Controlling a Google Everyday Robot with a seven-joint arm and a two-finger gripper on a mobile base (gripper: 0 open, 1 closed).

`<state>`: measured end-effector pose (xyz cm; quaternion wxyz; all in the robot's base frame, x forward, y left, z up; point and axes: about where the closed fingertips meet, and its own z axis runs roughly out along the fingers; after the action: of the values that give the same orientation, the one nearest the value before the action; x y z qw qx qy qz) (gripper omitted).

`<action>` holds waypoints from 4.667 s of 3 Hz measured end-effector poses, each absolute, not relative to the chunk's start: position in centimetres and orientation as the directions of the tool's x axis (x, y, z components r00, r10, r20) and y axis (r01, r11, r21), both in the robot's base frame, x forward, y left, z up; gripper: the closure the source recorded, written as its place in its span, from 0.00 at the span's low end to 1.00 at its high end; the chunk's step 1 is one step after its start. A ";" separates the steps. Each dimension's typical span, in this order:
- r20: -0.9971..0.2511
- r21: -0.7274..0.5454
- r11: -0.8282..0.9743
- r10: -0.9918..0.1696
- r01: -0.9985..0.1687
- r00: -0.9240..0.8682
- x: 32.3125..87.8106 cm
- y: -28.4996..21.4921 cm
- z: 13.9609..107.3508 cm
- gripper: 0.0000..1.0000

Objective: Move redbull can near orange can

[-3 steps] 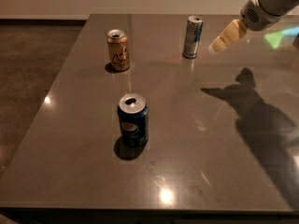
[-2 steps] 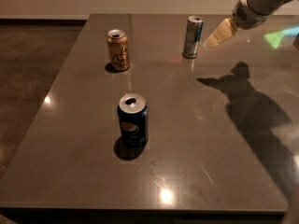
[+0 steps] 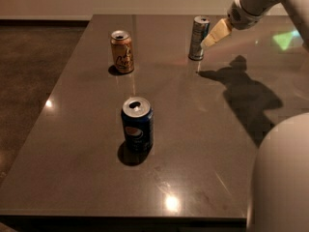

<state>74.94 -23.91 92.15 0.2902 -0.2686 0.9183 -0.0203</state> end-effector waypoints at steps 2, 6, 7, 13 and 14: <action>-0.612 -0.130 0.847 -0.477 -0.516 -0.630 77.1 -21.0 92.4 0.00; -0.694 -0.065 0.830 -0.436 -0.554 -0.573 79.5 -16.9 91.8 0.19; -0.698 -0.061 0.817 -0.445 -0.573 -0.560 79.3 -16.4 91.8 0.42; -0.720 -0.008 0.461 -0.618 -0.887 -0.315 71.5 -0.2 93.0 1.00; -0.697 -0.047 0.437 -0.659 -0.898 -0.283 70.7 1.1 92.3 0.82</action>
Offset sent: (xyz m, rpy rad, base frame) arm 0.0323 0.0434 0.0149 0.1789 -0.1374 0.0676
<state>70.67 1.08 92.35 0.3308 -0.4989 0.7803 0.1812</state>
